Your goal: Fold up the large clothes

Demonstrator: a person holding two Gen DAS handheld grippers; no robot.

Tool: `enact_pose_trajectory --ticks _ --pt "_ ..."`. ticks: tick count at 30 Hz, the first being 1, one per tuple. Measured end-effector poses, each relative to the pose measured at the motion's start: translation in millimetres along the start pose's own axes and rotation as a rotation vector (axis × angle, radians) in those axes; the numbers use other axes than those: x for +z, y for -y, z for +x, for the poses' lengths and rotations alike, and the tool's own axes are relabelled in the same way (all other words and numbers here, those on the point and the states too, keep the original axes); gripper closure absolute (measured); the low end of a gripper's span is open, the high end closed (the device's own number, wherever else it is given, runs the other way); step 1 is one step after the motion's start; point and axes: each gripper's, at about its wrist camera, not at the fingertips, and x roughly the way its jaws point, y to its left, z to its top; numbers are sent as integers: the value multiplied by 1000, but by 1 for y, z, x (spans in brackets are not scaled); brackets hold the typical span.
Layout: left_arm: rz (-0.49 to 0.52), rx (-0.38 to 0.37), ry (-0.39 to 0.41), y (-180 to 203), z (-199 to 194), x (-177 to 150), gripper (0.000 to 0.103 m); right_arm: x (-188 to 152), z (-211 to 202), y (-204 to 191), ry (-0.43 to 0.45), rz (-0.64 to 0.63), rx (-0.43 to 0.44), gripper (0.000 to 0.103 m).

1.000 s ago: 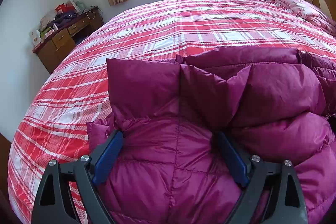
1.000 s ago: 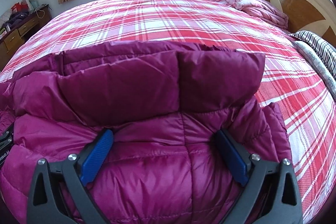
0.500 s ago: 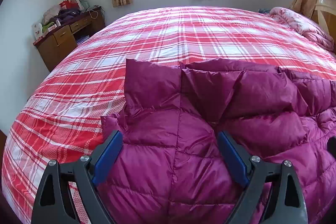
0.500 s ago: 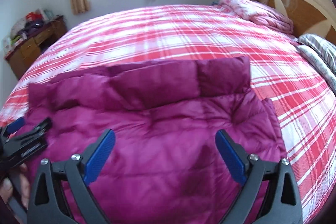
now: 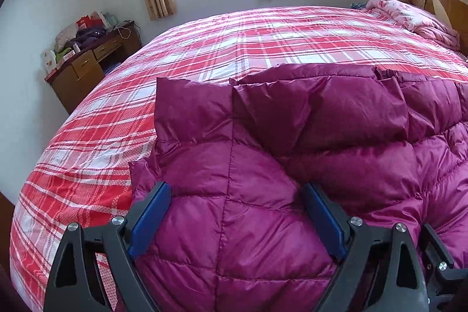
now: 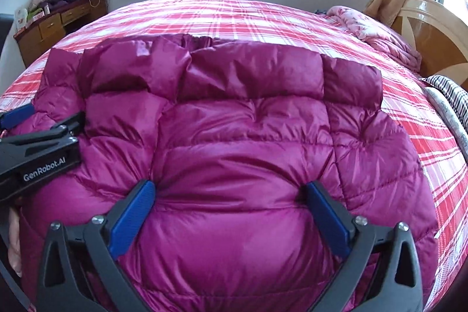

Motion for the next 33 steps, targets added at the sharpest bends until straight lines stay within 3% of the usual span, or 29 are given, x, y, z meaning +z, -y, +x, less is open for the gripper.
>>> enact_pose_trajectory --ticks 3,9,14,18,26,28,29,30,31,33 --pt "-33 -4 -12 -15 -14 -4 11 0 0 3 0 4 3 0" --pt "-142 -28 48 -77 -73 -37 11 -10 -23 6 21 -6 -2 0" --pt "-236 -35 -3 -116 -83 -71 11 -46 -66 12 74 12 23 0" --pt "-302 -111 -39 -114 -79 -86 11 -63 -71 8 69 28 49 0" --pt "-322 -182 -73 -97 -62 -104 12 -69 -56 -8 70 -41 -32 0" --pt "-317 -200 -53 -97 -62 -103 26 -72 -56 -11 77 -47 -42 0" --pt "-312 -242 -51 -95 -62 -101 48 -72 -55 -12 80 -48 -46 0" --pt "-309 -289 -52 -92 -63 -100 62 -73 -55 -12 80 -49 -48 0" --pt "-304 -289 -50 -89 -63 -99 64 -74 -55 -10 80 -49 -47 0" --pt "-276 -299 -34 -82 -69 -97 86 -74 -54 -10 81 -44 -41 0"
